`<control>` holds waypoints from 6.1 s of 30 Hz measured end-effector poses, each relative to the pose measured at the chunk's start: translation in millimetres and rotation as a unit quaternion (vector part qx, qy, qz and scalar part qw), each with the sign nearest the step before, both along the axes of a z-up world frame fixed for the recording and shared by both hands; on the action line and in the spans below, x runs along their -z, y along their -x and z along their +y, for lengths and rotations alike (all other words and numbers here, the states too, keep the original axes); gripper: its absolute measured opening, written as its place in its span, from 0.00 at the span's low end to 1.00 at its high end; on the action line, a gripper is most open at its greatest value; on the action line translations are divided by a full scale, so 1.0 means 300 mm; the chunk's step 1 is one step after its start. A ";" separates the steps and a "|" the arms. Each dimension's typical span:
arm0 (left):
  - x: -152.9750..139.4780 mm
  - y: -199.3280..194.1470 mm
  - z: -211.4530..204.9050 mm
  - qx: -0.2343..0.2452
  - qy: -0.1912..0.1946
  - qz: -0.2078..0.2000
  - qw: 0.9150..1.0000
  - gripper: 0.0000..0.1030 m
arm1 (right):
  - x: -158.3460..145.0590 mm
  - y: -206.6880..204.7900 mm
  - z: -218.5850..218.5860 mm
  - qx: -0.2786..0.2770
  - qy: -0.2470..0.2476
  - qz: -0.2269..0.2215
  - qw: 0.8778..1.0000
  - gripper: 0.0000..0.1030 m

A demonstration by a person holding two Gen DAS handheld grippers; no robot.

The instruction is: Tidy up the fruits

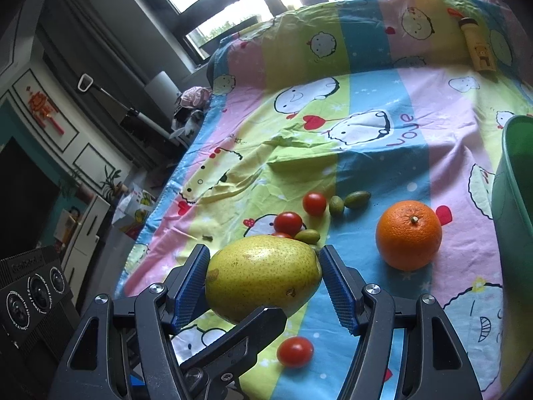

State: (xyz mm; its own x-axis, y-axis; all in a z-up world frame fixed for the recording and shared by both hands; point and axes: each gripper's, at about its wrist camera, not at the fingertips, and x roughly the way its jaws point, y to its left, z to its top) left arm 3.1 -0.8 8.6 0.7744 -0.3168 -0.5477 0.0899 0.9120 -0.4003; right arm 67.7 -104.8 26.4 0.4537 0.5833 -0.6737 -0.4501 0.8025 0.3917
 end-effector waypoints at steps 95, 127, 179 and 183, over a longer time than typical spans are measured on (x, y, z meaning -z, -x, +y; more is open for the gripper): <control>-0.151 -0.248 -0.663 0.227 -0.047 -0.034 0.972 0.52 | -0.150 -0.027 -0.729 0.237 -0.071 -0.035 0.968 0.67; -0.065 -0.332 -0.726 0.247 -0.039 0.018 0.968 0.54 | -0.066 -0.086 -0.790 0.274 -0.056 0.024 0.960 0.68; 0.011 -0.378 -0.722 0.248 -0.011 0.060 0.967 0.53 | 0.004 -0.142 -0.794 0.286 -0.036 0.069 0.955 0.68; 0.010 -0.378 -0.722 0.248 -0.011 0.060 0.967 0.53 | 0.004 -0.143 -0.795 0.286 -0.036 0.069 0.955 0.68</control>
State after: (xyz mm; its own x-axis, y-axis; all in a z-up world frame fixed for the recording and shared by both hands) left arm 116.5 -217.3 5.5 0.4599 -0.6205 -0.6352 0.4724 0.7767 -0.4167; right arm 110.6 -343.2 25.4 0.6222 0.3134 -0.7174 0.1143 0.8702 0.4793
